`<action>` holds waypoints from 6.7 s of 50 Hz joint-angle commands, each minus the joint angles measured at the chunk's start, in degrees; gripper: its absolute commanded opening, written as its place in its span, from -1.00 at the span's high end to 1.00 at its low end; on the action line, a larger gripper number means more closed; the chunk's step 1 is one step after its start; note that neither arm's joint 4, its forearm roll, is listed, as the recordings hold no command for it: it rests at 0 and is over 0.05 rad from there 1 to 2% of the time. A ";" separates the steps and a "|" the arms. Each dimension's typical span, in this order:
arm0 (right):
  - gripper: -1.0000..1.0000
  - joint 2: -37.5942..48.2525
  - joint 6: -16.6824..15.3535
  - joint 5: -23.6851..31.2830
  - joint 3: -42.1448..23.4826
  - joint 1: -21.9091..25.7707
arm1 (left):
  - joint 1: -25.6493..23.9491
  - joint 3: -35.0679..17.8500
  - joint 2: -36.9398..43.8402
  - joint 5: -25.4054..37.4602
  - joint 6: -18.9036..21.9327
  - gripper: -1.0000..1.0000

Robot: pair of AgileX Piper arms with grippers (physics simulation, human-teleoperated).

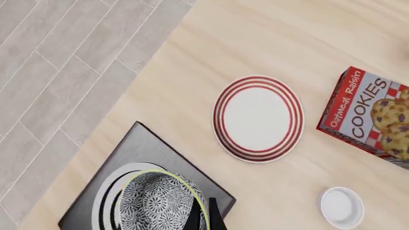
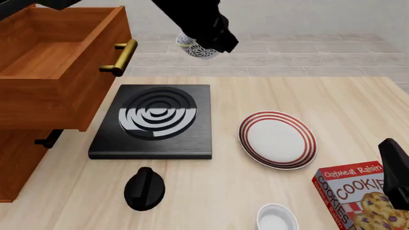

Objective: Pick the akita bowl in the top layer of the wooden cabinet and place it on the plate.

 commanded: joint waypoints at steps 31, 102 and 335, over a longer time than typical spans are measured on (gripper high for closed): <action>-1.00 0.00 -0.06 0.14 -0.04 0.53 | -8.27 -6.22 10.83 -1.07 -3.80 1.00; -1.00 0.00 0.12 0.18 0.21 0.40 | -9.96 -13.68 27.82 -4.29 -6.83 1.00; -1.00 -0.02 -1.14 -0.64 -0.10 0.19 | -14.99 -12.98 23.35 -8.04 -12.73 -1.00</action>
